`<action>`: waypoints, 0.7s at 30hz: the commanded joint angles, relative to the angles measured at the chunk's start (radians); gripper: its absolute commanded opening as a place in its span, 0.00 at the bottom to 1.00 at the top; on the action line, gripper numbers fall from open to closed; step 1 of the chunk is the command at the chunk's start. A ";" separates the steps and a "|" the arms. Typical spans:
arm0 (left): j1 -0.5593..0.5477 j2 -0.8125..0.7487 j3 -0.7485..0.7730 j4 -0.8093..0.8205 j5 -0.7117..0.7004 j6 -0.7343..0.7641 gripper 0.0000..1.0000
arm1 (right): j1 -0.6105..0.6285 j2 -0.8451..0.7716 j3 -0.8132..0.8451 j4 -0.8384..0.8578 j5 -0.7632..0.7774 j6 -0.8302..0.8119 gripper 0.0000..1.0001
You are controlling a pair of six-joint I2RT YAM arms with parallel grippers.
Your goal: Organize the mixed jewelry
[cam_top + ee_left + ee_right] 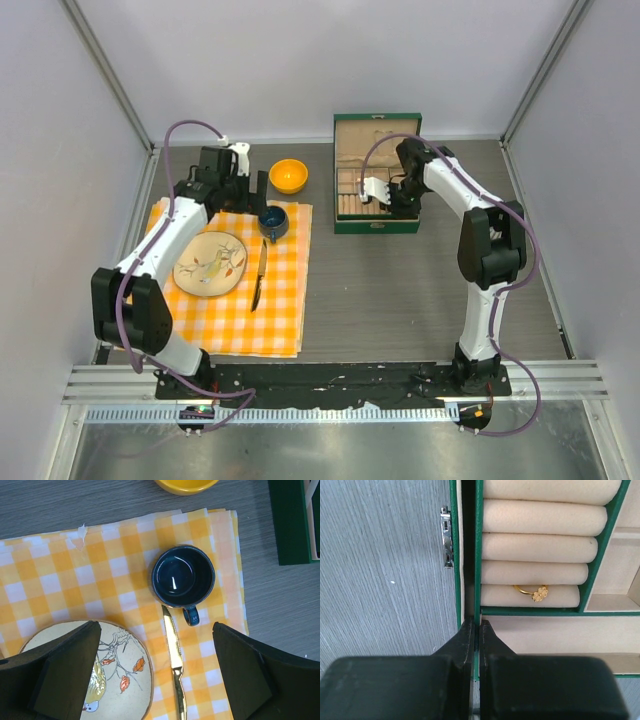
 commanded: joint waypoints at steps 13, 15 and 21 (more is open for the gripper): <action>0.010 -0.041 -0.008 0.033 0.027 -0.009 1.00 | 0.018 -0.093 -0.043 -0.008 -0.020 0.008 0.01; 0.010 -0.045 -0.009 0.033 0.025 -0.011 1.00 | 0.020 -0.096 -0.041 -0.010 -0.020 0.008 0.01; 0.012 -0.049 -0.014 0.033 0.025 -0.011 1.00 | 0.023 -0.105 -0.041 -0.024 -0.025 0.008 0.01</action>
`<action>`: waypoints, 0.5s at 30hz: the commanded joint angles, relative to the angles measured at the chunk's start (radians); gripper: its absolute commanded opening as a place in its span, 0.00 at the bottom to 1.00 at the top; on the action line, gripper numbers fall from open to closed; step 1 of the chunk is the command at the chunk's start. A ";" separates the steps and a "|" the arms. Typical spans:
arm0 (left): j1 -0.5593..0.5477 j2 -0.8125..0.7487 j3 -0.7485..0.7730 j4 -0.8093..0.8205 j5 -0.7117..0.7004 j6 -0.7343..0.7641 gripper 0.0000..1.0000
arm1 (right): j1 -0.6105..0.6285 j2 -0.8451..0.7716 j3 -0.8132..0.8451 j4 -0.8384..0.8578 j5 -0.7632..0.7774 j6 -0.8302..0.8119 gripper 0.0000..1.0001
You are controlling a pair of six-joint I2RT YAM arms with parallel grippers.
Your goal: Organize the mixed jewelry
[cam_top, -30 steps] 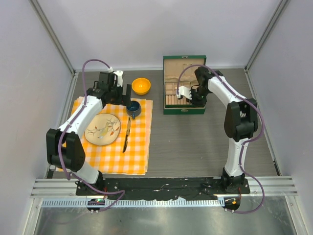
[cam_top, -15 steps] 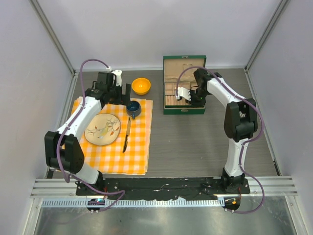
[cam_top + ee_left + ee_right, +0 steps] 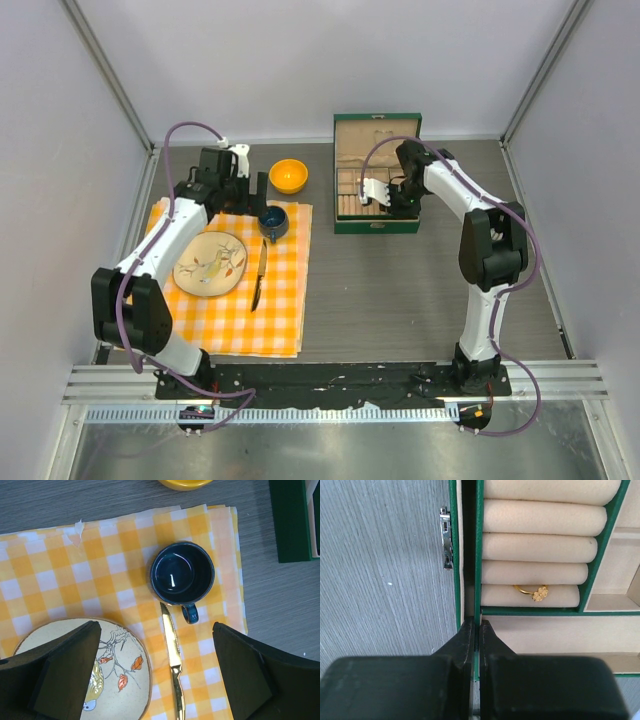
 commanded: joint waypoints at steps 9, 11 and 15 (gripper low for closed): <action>0.013 -0.053 -0.010 0.037 0.019 0.000 1.00 | 0.020 -0.094 -0.017 -0.065 -0.041 -0.025 0.01; 0.013 -0.053 -0.012 0.037 0.019 0.000 1.00 | 0.020 -0.092 -0.017 -0.065 -0.044 -0.033 0.01; 0.015 -0.052 -0.012 0.035 0.019 0.000 1.00 | 0.020 -0.086 -0.018 -0.062 -0.042 -0.041 0.01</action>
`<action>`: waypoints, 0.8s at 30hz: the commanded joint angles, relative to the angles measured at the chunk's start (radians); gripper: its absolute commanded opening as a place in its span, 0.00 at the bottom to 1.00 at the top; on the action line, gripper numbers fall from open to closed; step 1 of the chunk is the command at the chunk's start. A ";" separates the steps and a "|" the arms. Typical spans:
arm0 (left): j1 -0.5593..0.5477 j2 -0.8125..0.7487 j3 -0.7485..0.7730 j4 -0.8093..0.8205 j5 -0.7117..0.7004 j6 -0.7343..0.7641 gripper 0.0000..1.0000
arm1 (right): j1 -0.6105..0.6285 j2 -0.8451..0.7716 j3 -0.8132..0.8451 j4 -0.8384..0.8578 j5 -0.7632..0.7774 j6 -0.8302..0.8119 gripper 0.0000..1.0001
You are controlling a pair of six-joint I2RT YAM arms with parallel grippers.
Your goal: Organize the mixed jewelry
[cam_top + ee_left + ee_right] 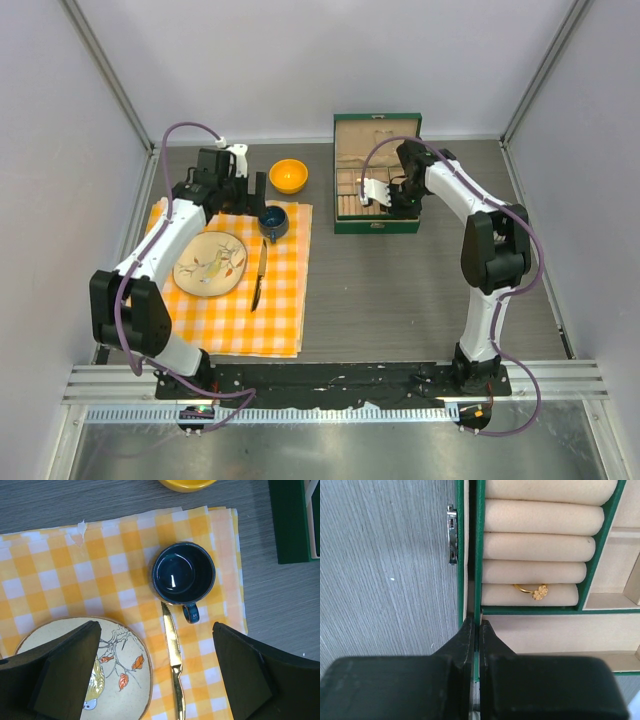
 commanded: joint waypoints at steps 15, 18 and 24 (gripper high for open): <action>0.013 -0.034 -0.005 0.035 0.019 -0.002 1.00 | 0.016 -0.021 -0.028 -0.049 -0.036 -0.018 0.02; 0.013 -0.035 -0.008 0.035 0.018 -0.002 1.00 | 0.015 -0.015 -0.028 -0.056 -0.040 -0.021 0.02; 0.016 -0.035 -0.010 0.038 0.021 -0.002 1.00 | 0.016 -0.036 -0.029 -0.080 -0.056 -0.026 0.01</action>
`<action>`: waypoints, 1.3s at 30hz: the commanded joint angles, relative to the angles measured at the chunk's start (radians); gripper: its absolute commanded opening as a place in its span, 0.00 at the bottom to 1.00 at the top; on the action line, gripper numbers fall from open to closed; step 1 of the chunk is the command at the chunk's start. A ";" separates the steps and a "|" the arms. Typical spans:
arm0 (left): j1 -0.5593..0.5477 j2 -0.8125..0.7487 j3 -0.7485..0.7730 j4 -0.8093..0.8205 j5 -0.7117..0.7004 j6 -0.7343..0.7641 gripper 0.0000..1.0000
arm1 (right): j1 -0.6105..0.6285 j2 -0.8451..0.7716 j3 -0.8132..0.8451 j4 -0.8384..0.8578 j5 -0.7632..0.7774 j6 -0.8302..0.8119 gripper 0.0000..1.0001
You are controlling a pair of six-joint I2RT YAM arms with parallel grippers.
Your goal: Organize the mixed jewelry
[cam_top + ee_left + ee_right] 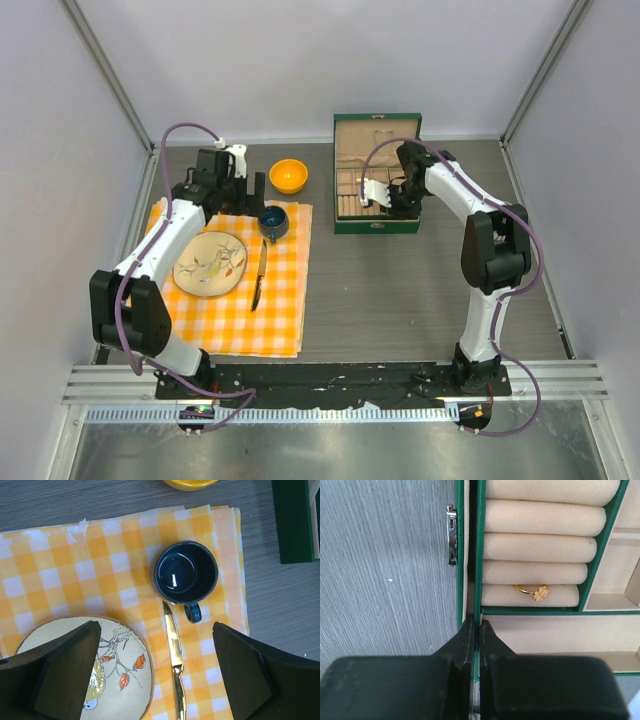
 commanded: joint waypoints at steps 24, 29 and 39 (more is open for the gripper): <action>0.011 -0.055 -0.011 0.035 0.028 -0.008 1.00 | 0.016 -0.061 0.065 -0.180 -0.108 0.009 0.01; 0.009 -0.057 -0.016 0.039 0.030 -0.009 1.00 | 0.015 -0.056 0.057 -0.183 -0.106 0.020 0.01; 0.011 -0.063 -0.025 0.046 0.030 -0.009 1.00 | 0.016 -0.032 0.046 -0.134 -0.106 0.025 0.04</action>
